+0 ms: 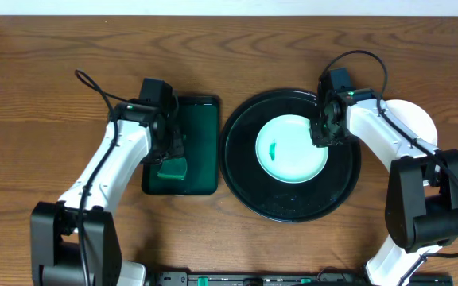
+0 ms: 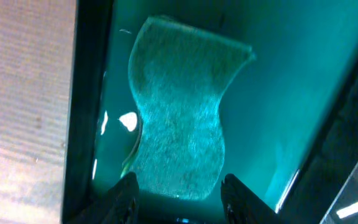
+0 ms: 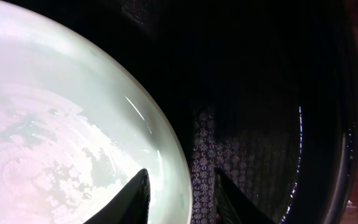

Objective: Clean dirty plates on tray and stack at the side
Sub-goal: 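Move the left gripper over the green tray and grasp the sponge, then lift the green sponge with the left gripper above the green tray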

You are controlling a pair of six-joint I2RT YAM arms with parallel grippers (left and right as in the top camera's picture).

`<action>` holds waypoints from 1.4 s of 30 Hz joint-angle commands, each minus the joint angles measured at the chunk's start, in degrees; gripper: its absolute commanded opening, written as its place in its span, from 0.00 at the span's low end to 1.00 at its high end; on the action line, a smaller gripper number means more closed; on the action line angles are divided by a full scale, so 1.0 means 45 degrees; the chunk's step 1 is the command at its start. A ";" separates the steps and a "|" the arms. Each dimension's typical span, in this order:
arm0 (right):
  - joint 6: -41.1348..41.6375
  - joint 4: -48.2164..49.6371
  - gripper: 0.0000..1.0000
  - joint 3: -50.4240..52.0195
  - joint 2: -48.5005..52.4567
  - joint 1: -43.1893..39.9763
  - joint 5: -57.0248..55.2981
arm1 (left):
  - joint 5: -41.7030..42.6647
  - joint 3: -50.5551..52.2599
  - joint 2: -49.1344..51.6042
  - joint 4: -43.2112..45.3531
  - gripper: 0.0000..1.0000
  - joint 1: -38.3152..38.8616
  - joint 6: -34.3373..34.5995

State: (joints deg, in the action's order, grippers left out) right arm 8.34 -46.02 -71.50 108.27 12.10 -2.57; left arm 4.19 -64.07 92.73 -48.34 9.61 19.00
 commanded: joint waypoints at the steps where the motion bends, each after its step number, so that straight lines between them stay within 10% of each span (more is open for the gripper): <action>1: -0.0155 -0.0010 0.31 0.0078 -0.0078 -0.0092 0.0010 | -0.0024 0.0019 0.0330 0.0223 0.44 0.0029 -0.0160; 42: -0.0146 0.0219 0.36 0.0335 -0.0078 -0.0097 0.0015 | -0.0024 0.0024 0.2759 0.1341 0.32 0.0029 -0.0068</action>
State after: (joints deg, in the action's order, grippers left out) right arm 8.01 -45.58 -71.31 108.27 12.10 -2.52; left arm 4.16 -64.07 103.72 -42.02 9.61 19.18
